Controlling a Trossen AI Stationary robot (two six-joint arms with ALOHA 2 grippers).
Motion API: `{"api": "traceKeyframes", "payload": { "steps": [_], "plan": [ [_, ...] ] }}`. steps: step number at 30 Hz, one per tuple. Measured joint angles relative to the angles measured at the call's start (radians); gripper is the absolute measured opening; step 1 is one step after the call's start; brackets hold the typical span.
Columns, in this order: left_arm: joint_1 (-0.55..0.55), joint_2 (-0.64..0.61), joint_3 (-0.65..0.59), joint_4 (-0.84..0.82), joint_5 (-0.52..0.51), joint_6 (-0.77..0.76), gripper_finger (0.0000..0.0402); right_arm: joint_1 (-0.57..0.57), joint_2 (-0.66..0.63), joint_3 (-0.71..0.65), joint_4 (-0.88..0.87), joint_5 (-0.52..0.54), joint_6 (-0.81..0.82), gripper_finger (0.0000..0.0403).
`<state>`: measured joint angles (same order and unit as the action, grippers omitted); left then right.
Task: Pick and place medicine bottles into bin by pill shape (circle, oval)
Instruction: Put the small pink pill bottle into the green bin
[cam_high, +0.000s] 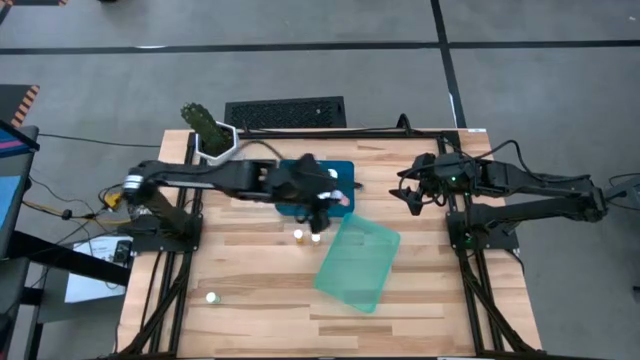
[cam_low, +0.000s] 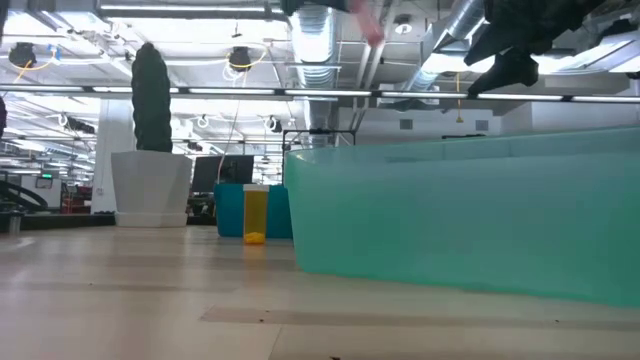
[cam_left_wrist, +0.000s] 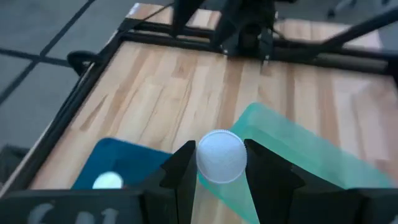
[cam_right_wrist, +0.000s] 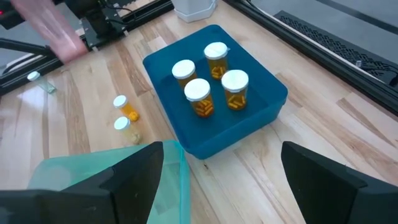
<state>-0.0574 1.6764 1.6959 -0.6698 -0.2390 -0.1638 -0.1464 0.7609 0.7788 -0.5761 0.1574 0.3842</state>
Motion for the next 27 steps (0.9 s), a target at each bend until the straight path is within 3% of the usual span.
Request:
{"api": "traceKeyframes", "payload": {
  "steps": [7,13,19,27],
  "plan": [
    [0.003,0.267,0.214,-0.078,0.078,0.103,0.0112,0.000,0.000,0.000,-0.003,0.000,0.000,0.0333],
    [0.005,0.442,0.319,-0.133,0.127,0.137,0.0112,0.000,0.000,0.000,-0.002,0.000,0.000,0.0333],
    [0.004,0.553,0.345,-0.133,0.183,0.149,0.0112,0.000,0.000,0.000,-0.003,0.000,0.000,0.0333],
    [0.001,0.656,0.345,-0.128,0.158,0.174,0.0112,0.000,0.000,0.000,0.001,0.000,0.001,0.0333]
  ]
}}
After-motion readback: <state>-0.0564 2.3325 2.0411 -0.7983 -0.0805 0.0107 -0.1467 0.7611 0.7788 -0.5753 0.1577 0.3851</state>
